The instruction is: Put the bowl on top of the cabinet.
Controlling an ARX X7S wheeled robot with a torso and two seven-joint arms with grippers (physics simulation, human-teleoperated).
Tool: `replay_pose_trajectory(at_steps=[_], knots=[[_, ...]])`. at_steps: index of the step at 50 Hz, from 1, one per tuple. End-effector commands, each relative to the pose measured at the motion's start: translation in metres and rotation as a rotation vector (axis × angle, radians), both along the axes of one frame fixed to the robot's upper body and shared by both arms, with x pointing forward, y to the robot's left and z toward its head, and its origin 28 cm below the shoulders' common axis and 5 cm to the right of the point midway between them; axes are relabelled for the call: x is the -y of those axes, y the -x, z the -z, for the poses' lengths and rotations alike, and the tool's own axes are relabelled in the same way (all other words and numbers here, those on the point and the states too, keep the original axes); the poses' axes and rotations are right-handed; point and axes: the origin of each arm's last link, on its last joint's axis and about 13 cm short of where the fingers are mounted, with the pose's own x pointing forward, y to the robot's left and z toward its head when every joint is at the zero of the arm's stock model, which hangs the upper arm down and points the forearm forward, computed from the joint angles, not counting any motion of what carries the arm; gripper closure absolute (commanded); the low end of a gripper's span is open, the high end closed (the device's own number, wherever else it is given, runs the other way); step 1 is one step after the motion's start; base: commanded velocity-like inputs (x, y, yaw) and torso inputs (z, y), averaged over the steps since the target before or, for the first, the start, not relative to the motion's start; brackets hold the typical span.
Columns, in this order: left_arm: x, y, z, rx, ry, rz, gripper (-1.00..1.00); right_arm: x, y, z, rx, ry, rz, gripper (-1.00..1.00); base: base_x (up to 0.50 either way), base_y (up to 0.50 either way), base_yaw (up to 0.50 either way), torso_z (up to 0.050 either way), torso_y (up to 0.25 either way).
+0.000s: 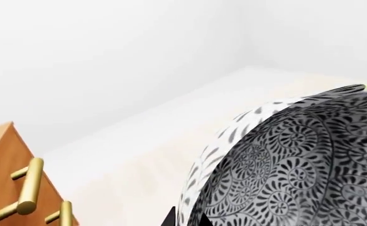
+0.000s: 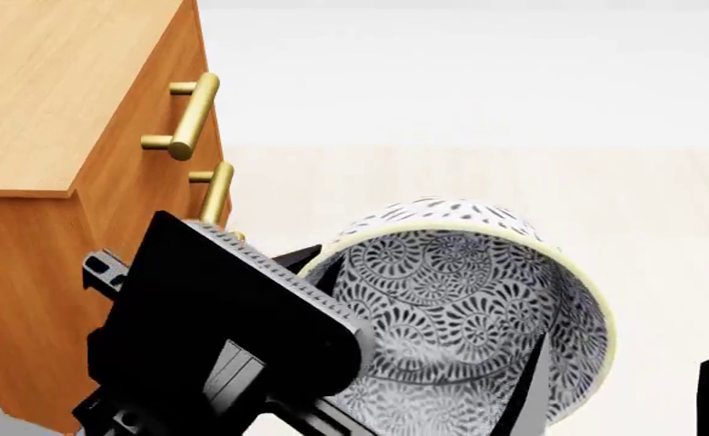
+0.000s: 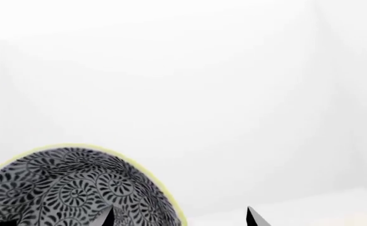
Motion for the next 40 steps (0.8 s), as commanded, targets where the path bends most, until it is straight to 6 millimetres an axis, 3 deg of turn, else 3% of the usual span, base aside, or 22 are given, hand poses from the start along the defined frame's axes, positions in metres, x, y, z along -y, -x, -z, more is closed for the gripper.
replay_pose_trajectory(at_steps=[1,2,3,16,21,30,35,40], knots=[[0.017,-0.018,-0.013,0.05,-0.037,-0.058,1.0,0.014,0.001,0.011,-0.013,-0.08,0.012,-1.0,0.0,0.0,0.0,0.0,0.0],[0.03,-0.026,-0.021,0.118,-0.136,-0.067,1.0,0.034,0.013,0.034,-0.084,-0.171,0.044,-1.0,0.0,0.0,0.0,0.0,0.0],[0.031,-0.027,-0.022,0.115,-0.136,-0.069,1.0,0.037,0.015,0.03,-0.009,-0.211,0.045,-1.0,0.0,0.0,0.0,0.0,0.0],[0.042,-0.03,-0.039,0.157,-0.231,-0.095,1.0,0.056,0.037,0.045,0.014,-0.361,0.109,-1.0,0.0,0.0,0.0,0.0,0.0],[0.047,-0.033,-0.046,0.193,-0.272,-0.111,1.0,0.062,0.033,0.055,-0.022,-0.409,0.11,-1.0,0.0,0.0,0.0,0.0,0.002],[0.052,-0.049,-0.062,0.182,-0.319,-0.153,1.0,0.06,0.026,0.056,-0.036,-0.408,0.095,-1.0,0.0,0.0,0.0,0.0,0.0],[0.056,-0.052,-0.074,0.347,-0.474,-0.248,1.0,0.059,0.025,0.055,-0.033,-0.399,0.078,-1.0,0.0,0.0,0.0,0.002,0.0],[0.055,-0.057,-0.077,0.321,-0.472,-0.258,1.0,0.059,0.027,0.057,-0.033,-0.378,0.086,-1.0,0.0,0.0,0.0,0.0,0.0]])
